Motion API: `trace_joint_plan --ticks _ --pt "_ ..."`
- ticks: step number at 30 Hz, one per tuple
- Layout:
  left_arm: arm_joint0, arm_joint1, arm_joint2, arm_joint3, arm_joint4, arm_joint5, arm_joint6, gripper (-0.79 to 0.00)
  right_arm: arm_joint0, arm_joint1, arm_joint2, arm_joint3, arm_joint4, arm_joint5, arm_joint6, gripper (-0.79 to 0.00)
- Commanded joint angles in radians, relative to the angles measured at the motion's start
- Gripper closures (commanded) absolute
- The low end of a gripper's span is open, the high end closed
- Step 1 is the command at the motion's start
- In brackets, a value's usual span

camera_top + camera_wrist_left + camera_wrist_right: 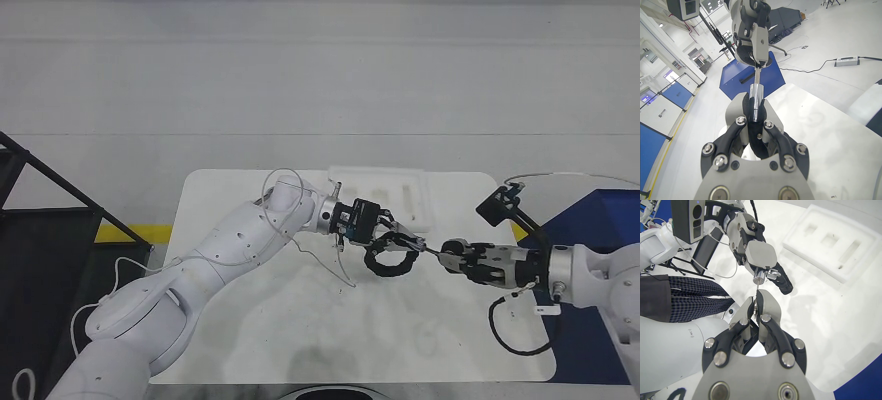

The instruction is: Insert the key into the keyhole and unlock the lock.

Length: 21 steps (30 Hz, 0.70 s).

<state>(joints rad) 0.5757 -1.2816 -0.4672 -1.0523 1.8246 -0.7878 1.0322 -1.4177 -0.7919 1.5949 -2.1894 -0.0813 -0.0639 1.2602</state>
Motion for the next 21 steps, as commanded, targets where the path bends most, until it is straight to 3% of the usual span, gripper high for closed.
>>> trace_joint_plan --ticks 1,21 --pt "0.0 0.0 0.001 0.001 -0.001 0.001 0.001 0.0 0.004 0.001 -0.004 0.004 0.0 0.0 0.001 0.0" --pt "-0.006 -0.008 0.013 0.009 -0.002 0.018 0.018 0.0 0.053 0.005 -0.062 0.056 0.017 0.023 -0.011 0.0"
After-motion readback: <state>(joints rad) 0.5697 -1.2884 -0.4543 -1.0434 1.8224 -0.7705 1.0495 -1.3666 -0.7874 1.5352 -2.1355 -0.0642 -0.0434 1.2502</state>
